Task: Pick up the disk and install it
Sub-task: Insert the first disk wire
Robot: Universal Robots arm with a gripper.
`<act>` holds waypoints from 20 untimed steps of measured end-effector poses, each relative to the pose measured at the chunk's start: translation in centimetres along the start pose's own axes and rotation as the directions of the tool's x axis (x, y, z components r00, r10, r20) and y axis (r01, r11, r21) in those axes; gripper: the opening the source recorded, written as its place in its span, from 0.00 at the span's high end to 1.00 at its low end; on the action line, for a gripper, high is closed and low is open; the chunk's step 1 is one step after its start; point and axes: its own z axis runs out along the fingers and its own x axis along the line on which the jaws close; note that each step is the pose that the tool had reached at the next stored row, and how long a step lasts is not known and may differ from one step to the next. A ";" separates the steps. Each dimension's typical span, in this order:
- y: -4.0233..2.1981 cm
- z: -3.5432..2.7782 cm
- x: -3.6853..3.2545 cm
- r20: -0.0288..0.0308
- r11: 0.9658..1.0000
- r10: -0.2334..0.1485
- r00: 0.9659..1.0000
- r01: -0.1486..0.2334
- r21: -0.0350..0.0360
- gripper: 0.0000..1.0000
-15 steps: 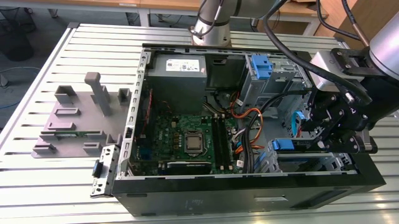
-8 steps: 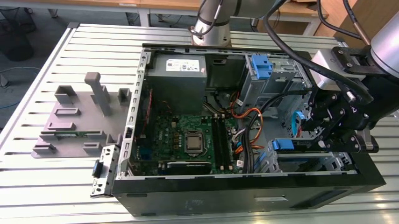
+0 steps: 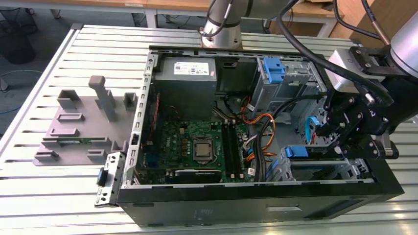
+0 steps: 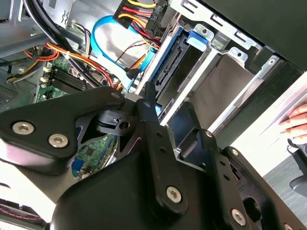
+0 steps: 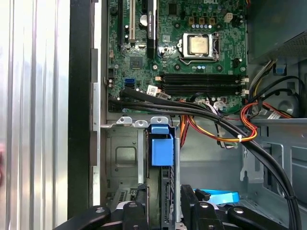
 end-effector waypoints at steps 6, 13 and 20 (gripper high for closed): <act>0.01 -0.14 -0.01 0.000 1.000 0.000 1.000 0.000 0.000 0.58; 0.01 -0.27 -0.02 0.000 1.000 0.000 1.000 0.000 0.000 0.58; 0.01 -0.36 -0.06 0.000 1.000 0.000 1.000 0.000 0.000 0.58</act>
